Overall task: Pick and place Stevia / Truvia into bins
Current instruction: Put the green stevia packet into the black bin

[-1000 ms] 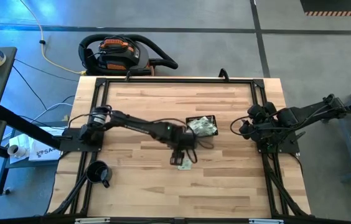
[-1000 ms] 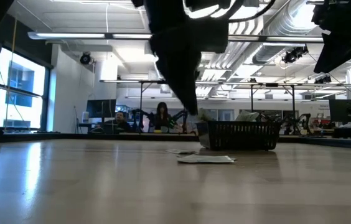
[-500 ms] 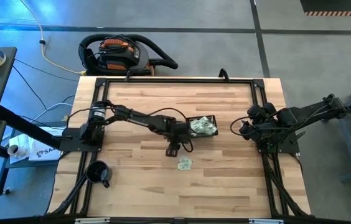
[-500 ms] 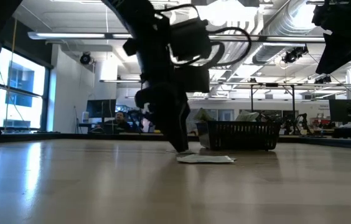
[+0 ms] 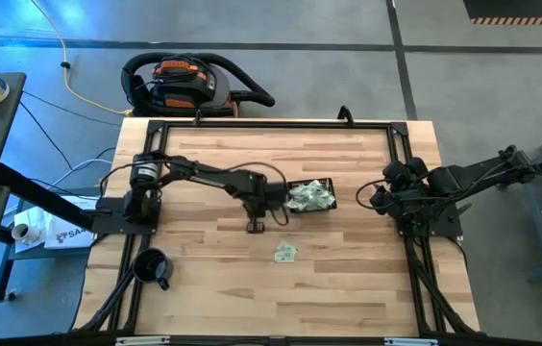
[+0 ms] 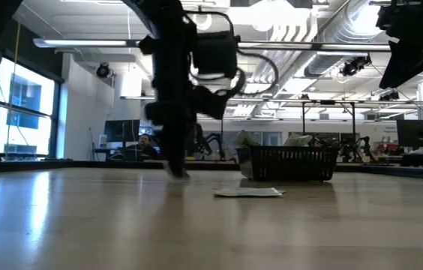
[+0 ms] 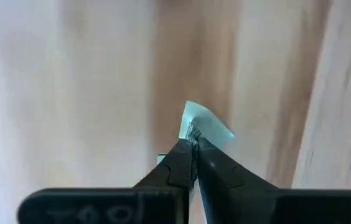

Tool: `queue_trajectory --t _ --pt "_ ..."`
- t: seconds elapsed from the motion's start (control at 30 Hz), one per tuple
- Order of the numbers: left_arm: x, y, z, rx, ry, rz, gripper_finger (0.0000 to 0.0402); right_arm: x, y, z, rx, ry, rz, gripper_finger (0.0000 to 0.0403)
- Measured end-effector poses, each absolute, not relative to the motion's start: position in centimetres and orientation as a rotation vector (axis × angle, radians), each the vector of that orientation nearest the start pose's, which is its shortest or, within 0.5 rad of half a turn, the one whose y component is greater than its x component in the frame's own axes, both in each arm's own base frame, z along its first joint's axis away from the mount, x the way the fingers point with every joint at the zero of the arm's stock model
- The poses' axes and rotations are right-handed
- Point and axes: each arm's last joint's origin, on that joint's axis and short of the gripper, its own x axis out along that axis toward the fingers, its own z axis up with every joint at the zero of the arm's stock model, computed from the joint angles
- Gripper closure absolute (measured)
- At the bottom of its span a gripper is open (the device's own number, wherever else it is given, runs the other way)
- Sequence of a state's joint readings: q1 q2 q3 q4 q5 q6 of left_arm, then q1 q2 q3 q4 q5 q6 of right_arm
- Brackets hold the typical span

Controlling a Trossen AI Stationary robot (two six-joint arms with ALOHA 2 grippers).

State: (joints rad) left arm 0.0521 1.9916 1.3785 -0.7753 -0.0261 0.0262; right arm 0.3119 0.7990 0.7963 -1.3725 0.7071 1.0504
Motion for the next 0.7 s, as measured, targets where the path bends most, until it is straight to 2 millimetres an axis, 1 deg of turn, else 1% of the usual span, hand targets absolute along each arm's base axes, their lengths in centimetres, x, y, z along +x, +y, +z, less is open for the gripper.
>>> queue_trajectory --t 0.03,0.07,0.13,0.2,0.23,0.33,0.37,0.43,0.5,0.53,0.6,0.7 --pt "38.3 2.3 16.7 -0.006 1.362 0.079 0.0344 9.9 1.2 26.4 0.238 0.861 -0.875 0.0153" --pt "39.0 2.4 18.2 -0.006 1.286 0.113 0.0346 10.0 1.2 26.4 0.238 0.861 -0.875 0.0153" --pt "40.3 2.9 21.9 0.009 1.107 0.174 0.0361 9.9 1.2 26.4 0.238 0.861 -0.875 0.0153" --pt "41.6 3.4 24.3 0.008 0.948 0.183 0.0369 10.0 1.2 26.4 0.231 0.852 -0.882 0.0153" --pt "42.4 3.5 25.0 0.011 0.871 0.180 0.0369 10.0 1.2 26.4 0.231 0.846 -0.886 0.0153" --pt "44.7 4.1 25.0 0.011 0.719 0.163 0.0369 10.0 1.2 26.4 0.244 0.835 -0.896 0.0153" --pt "45.1 4.5 24.7 0.007 0.716 0.165 0.0369 10.0 1.2 26.4 0.249 0.837 -0.895 0.0153" --pt "46.2 5.2 23.4 -0.006 0.734 0.200 0.0353 10.0 1.2 26.4 0.269 0.845 -0.891 0.0153" --pt "46.9 5.7 21.8 -0.029 0.771 0.225 0.0321 10.0 1.3 26.3 0.287 0.852 -0.890 0.0153" --pt "47.3 5.8 21.4 -0.036 0.773 0.229 0.0302 10.0 1.3 26.3 0.291 0.857 -0.890 0.0153" --pt "48.0 5.8 21.6 -0.047 0.748 0.234 0.0262 10.1 1.3 26.3 0.300 0.870 -0.886 0.0153" --pt "48.4 5.6 22.5 -0.050 0.739 0.236 0.0206 10.2 1.3 26.2 0.303 0.881 -0.885 0.0153"
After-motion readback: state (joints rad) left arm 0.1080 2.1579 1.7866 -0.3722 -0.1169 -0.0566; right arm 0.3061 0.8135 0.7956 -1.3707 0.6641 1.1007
